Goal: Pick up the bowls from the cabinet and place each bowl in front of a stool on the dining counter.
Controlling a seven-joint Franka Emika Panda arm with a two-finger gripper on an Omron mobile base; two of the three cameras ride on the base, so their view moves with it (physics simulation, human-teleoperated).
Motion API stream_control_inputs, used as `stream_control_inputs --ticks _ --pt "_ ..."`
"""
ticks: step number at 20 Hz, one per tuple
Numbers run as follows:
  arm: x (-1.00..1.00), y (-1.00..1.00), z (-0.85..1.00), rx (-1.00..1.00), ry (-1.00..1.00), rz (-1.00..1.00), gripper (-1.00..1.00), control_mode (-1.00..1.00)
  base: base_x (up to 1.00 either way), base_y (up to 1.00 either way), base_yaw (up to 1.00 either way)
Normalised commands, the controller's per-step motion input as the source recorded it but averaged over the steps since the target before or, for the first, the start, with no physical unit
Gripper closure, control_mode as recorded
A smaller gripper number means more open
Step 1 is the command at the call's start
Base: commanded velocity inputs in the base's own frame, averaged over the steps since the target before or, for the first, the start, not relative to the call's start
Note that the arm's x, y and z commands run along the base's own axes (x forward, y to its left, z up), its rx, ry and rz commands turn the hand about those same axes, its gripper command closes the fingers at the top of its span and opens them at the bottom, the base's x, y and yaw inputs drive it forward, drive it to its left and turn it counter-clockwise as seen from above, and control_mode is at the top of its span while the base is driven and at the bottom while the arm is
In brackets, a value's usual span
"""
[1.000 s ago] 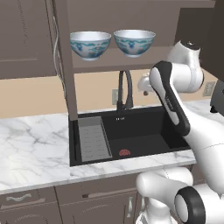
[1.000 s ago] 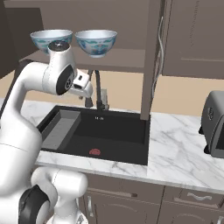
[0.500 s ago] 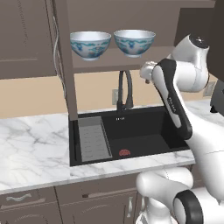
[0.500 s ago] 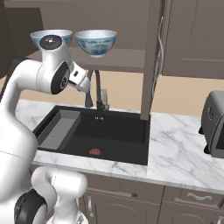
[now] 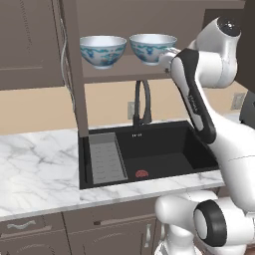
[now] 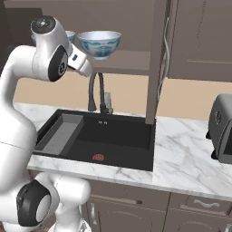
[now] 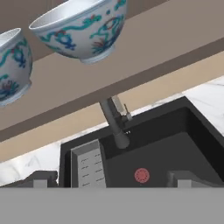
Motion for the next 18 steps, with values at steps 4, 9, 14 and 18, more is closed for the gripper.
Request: stream_control_inputs --ticks 4,9,14,18 --pt "0.3 0.0 0.53 0.0 -0.21 0.0 -1.0 -1.0 0.0 0.0 0.0" --pt "0.05 -0.01 0.31 0.0 -0.2 -0.02 -1.0 -1.0 0.0 0.0 0.0" --pt "0.0 -0.05 0.07 0.04 0.0 -0.09 -1.0 -1.0 0.0 0.0 0.0" --pt "0.09 -0.03 0.01 0.07 0.02 -0.07 -1.0 -1.0 0.0 0.0 0.0"
